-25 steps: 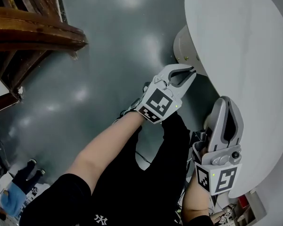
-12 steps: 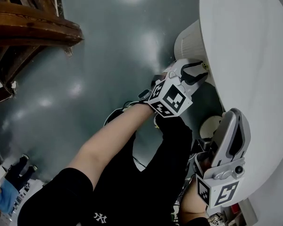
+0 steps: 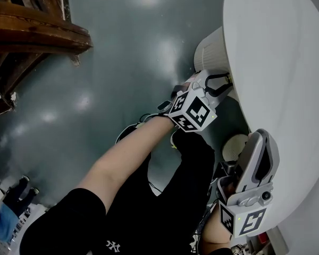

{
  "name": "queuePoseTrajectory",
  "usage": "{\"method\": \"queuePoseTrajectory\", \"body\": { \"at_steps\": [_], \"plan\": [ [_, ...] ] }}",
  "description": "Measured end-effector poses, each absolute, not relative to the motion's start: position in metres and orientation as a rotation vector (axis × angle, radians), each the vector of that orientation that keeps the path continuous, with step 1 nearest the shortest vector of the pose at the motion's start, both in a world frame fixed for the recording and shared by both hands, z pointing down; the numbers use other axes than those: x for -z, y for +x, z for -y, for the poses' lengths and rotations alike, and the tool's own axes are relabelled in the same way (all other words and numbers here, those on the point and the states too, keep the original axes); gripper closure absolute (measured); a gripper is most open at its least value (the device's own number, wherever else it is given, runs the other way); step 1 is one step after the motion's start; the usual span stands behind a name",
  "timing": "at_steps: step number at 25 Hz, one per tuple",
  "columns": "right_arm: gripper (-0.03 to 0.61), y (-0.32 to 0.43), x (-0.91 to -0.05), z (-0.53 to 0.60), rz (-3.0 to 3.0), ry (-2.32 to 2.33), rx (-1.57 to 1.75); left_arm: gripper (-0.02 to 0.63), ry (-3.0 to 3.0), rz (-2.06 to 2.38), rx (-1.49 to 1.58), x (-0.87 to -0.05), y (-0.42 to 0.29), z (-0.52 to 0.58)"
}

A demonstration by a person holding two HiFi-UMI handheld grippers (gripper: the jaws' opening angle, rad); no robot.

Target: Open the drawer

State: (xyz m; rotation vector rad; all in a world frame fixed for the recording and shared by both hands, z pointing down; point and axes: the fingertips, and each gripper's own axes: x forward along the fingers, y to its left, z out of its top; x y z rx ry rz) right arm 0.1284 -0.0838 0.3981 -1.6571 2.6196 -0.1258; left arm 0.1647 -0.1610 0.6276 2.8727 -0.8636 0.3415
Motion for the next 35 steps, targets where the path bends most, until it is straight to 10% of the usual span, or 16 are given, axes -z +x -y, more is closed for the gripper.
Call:
{"method": "queuePoseTrajectory", "body": {
  "at_steps": [11,13,22,35],
  "plan": [
    [0.565,0.12,-0.392,0.083,-2.642,-1.663,0.199,0.522,2.871,0.837,-0.404,-0.621,0.156,0.163],
    [0.565,0.121,-0.389,0.079,-2.644,-1.664,0.214,0.606,2.866,0.858,-0.413,-0.619,0.151,0.158],
    [0.564,0.121,-0.394,0.07,-2.65,-1.672,0.249,0.483,2.86,0.825,-0.405,-0.63,0.153,0.153],
    [0.563,0.123,-0.397,0.072,-2.654,-1.697,0.263,0.497,2.89,0.809,-0.446,-0.637,0.174,0.166]
  ]
}}
